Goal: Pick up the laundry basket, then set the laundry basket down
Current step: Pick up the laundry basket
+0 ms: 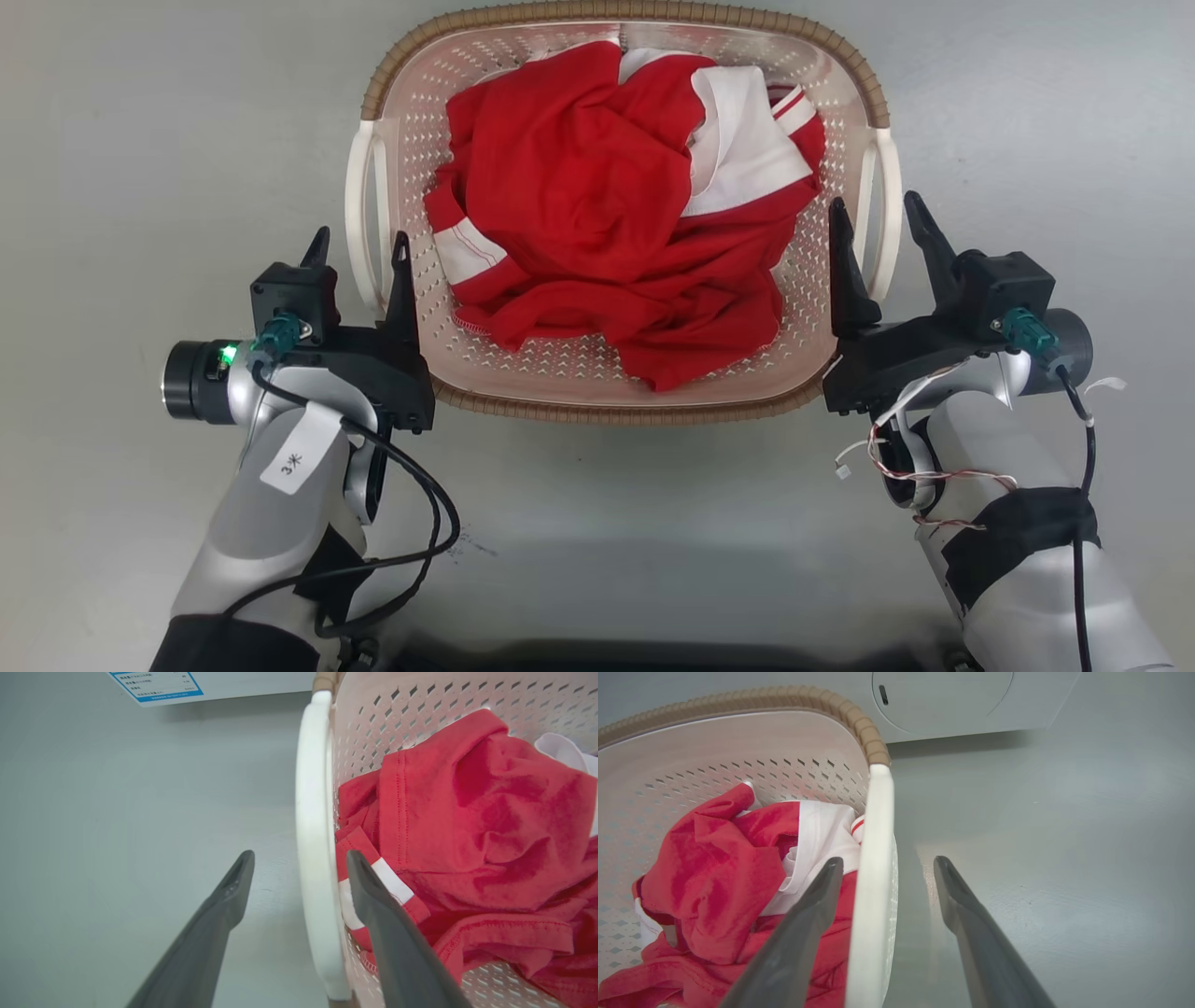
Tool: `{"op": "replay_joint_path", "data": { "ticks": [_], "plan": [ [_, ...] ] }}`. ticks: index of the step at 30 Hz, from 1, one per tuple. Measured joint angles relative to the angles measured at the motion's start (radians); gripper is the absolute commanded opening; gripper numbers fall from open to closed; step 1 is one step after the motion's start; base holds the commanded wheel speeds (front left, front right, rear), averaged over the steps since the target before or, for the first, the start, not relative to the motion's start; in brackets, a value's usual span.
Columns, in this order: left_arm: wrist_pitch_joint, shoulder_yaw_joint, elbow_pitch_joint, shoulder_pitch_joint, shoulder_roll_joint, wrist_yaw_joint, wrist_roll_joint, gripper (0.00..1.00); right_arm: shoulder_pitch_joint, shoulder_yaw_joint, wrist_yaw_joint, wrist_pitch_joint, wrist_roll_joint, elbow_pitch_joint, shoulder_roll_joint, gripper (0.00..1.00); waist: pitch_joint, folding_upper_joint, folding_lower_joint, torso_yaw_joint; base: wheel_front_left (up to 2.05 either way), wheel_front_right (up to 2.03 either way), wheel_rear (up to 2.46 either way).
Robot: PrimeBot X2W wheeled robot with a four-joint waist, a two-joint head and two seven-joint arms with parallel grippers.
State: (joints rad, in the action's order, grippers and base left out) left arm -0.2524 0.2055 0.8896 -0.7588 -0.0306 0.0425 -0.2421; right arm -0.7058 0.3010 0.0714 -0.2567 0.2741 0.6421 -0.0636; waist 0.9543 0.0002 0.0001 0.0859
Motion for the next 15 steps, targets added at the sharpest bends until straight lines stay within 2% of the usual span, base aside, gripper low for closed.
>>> {"op": "replay_joint_path", "data": {
  "ticks": [8,9,10,11,12,13,14,15],
  "plan": [
    [0.000,0.016,0.043,-0.027,0.001,-0.007,-0.013,1.00,-0.011,0.022,0.000,0.000,0.012,0.017,-0.001,1.00,0.013,-0.0001,-0.0002,0.005,0.00,0.00,0.00],
    [0.000,0.021,0.048,-0.032,0.001,-0.009,-0.015,0.94,-0.015,0.025,0.000,0.000,0.018,0.018,-0.001,1.00,0.014,-0.0002,-0.0002,0.005,0.00,0.00,0.00],
    [0.000,0.026,0.052,-0.037,0.002,-0.010,-0.020,0.66,-0.020,0.027,0.000,0.000,0.024,0.020,-0.001,1.00,0.015,-0.0002,-0.0002,0.005,0.00,0.00,0.00],
    [0.000,0.031,0.057,-0.041,0.002,-0.017,-0.024,0.45,-0.024,0.030,0.000,0.000,0.027,0.021,-0.001,0.95,0.015,-0.0002,-0.0002,0.005,0.00,0.00,0.00],
    [0.000,0.036,0.064,-0.044,0.002,-0.017,-0.031,0.40,-0.026,0.034,0.000,0.000,0.028,0.023,-0.001,0.77,0.016,-0.0002,-0.0002,0.004,0.00,0.00,0.00],
    [0.000,0.039,0.070,-0.046,0.002,-0.017,-0.043,0.30,-0.027,0.037,0.000,0.000,0.029,0.027,-0.001,0.64,0.017,-0.0002,-0.0002,0.004,0.00,0.00,0.00],
    [0.000,0.044,0.075,-0.048,0.004,-0.024,-0.050,0.18,-0.027,0.039,0.000,0.000,0.030,0.032,-0.001,0.44,0.018,-0.0001,-0.0002,0.003,0.00,0.00,0.00],
    [0.000,0.051,0.079,-0.052,0.005,-0.025,-0.052,0.09,-0.028,0.041,0.000,0.000,0.031,0.037,-0.001,0.34,0.018,-0.0002,-0.0002,0.003,0.00,0.00,0.00]
  ]
}}
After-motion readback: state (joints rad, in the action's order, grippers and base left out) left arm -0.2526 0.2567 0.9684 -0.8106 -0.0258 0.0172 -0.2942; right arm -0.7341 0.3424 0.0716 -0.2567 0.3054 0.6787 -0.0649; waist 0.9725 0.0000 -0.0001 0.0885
